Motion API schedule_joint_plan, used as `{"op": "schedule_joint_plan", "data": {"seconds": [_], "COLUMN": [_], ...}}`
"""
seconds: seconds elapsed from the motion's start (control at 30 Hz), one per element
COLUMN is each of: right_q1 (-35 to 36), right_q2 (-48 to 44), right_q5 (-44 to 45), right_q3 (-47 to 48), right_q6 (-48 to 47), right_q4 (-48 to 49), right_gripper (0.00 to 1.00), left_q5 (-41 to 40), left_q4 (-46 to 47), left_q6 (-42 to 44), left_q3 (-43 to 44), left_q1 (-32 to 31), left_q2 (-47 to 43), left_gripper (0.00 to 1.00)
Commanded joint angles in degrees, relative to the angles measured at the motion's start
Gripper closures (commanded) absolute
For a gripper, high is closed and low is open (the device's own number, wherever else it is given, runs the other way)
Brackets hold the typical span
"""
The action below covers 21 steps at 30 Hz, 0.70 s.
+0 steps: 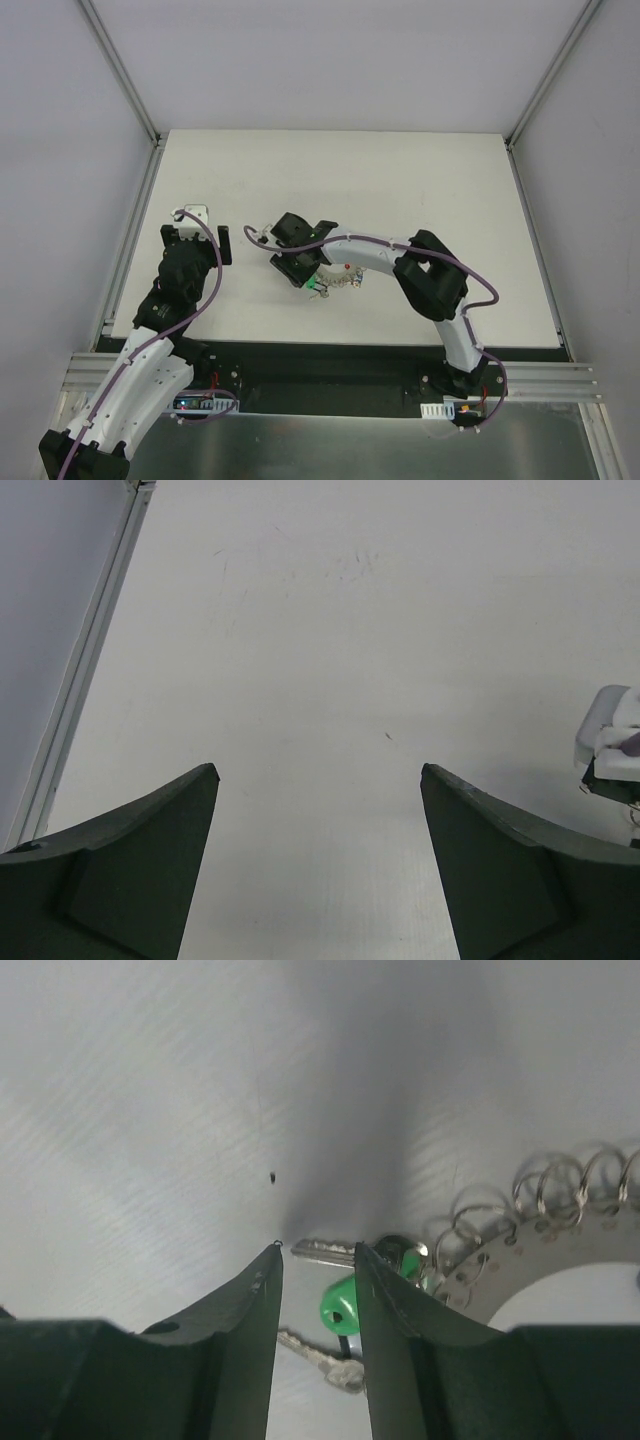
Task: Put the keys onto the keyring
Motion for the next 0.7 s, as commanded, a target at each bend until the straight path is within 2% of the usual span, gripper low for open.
{"op": "schedule_joint_plan", "data": {"seconds": [0.0, 0.07, 0.1, 0.23, 0.4, 0.67], "right_q1": [1.17, 1.35, 1.44, 2.14, 2.76, 2.76], "right_q2": [-6.4, -8.33, -8.68, -9.39, -6.59, -3.51], "right_q5": [1.19, 3.03, 3.39, 8.49, 13.14, 16.49], "right_q3": [-1.82, -0.51, -0.07, -0.93, -1.38, -0.77], "right_q6": [2.92, 6.35, 11.33, 21.63, 26.67, 27.99], "right_q4": [-8.3, -8.65, -8.65, -6.29, -5.49, -4.0], "right_gripper": [0.62, 0.59, 0.58, 0.53, 0.53, 0.57], "left_q5": [0.67, 0.67, 0.58, 0.58, 0.14, 0.32], "left_q4": [2.56, 2.56, 2.65, 2.65, 2.65, 2.65], "left_q6": [0.98, 0.98, 1.07, 1.07, 1.33, 1.6], "left_q3": [-0.26, -0.26, -0.26, -0.35, -0.35, -0.44], "left_q1": [-0.02, -0.02, -0.02, -0.11, -0.55, -1.34], "left_q2": [-0.44, -0.35, -0.35, -0.44, -0.79, -1.05], "left_gripper": [0.18, 0.18, 0.18, 0.18, 0.18, 0.18]}}
